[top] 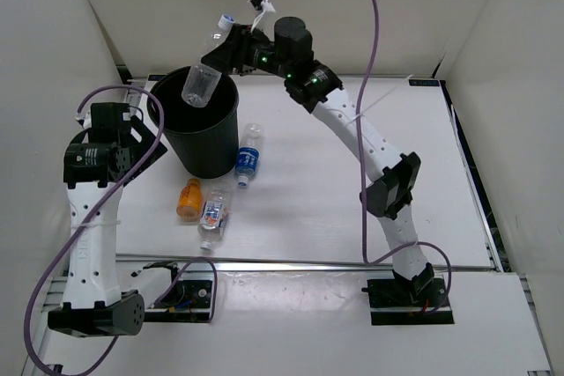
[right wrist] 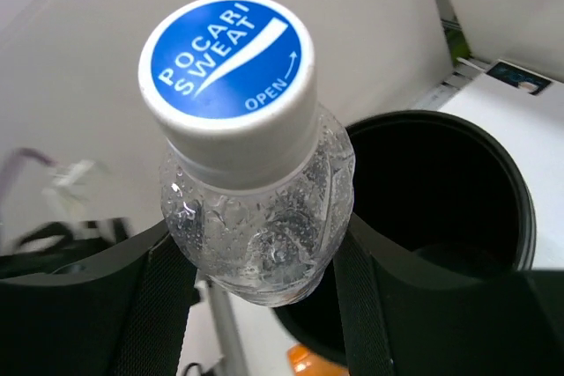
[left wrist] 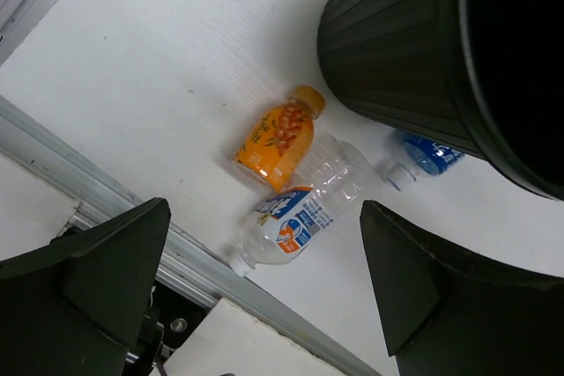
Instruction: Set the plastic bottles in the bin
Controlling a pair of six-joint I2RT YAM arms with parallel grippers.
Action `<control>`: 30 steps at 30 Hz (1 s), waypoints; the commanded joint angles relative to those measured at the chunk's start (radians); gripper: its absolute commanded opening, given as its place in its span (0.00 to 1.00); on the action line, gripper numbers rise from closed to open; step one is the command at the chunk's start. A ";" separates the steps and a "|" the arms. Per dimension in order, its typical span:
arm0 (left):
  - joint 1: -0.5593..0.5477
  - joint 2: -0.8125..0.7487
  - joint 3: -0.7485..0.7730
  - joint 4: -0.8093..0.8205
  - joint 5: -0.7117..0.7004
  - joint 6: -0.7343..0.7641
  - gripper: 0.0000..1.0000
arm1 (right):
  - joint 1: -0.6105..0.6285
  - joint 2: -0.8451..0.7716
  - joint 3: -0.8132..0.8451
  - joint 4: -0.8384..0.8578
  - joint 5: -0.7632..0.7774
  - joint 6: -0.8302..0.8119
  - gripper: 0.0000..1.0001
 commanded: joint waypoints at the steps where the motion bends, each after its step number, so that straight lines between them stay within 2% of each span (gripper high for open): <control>1: -0.003 -0.038 0.051 -0.002 0.034 0.056 1.00 | -0.005 0.048 0.037 0.061 0.122 -0.139 0.27; 2: -0.003 -0.038 0.051 -0.002 0.034 0.056 1.00 | 0.006 0.048 0.022 0.051 0.122 -0.153 0.51; 3: -0.003 -0.038 0.051 -0.002 0.034 0.056 1.00 | 0.006 0.048 0.011 0.038 0.136 -0.172 0.65; 5: -0.003 -0.058 0.051 -0.002 0.008 0.056 1.00 | 0.018 0.011 -0.001 0.017 0.136 -0.227 0.87; 7: -0.003 -0.071 0.030 -0.015 -0.021 0.036 1.00 | 0.018 -0.026 -0.029 -0.015 0.150 -0.236 1.00; 10: -0.003 -0.093 0.017 -0.015 -0.074 0.005 1.00 | 0.018 -0.121 -0.072 -0.046 0.252 -0.221 1.00; 13: -0.003 -0.119 -0.035 -0.015 -0.138 -0.027 1.00 | -0.055 -0.221 -0.157 -0.065 0.291 -0.112 1.00; 15: -0.003 -0.166 -0.076 0.001 -0.167 -0.042 1.00 | -0.158 -0.297 -0.247 -0.087 0.248 0.073 1.00; 16: -0.003 -0.188 -0.128 0.016 -0.176 -0.042 1.00 | -0.232 -0.322 -0.356 -0.088 0.219 0.131 1.00; 17: -0.003 -0.241 -0.159 0.059 -0.176 -0.042 1.00 | -0.267 -0.355 -0.412 -0.088 0.132 0.219 1.00; 19: -0.003 -0.304 -0.257 0.108 -0.176 -0.052 1.00 | -0.348 -0.356 -0.539 -0.101 0.029 0.270 1.00; 22: -0.003 -0.441 -0.343 0.198 -0.129 -0.046 1.00 | -0.393 -0.272 -0.555 -0.166 -0.194 0.217 1.00; 23: -0.003 -0.470 -0.375 0.255 -0.112 -0.036 1.00 | -0.393 -0.177 -0.458 -0.264 -0.323 0.168 1.00; 24: -0.003 -0.507 -0.386 0.278 -0.098 -0.026 1.00 | -0.393 -0.128 -0.399 -0.331 -0.324 0.066 1.00; 26: -0.003 -0.507 -0.386 0.294 -0.098 -0.025 1.00 | -0.359 -0.019 -0.309 -0.432 -0.315 -0.007 1.00; 30: -0.003 -0.409 -0.362 0.283 -0.107 0.019 1.00 | -0.338 0.044 -0.397 -0.338 -0.315 -0.012 1.00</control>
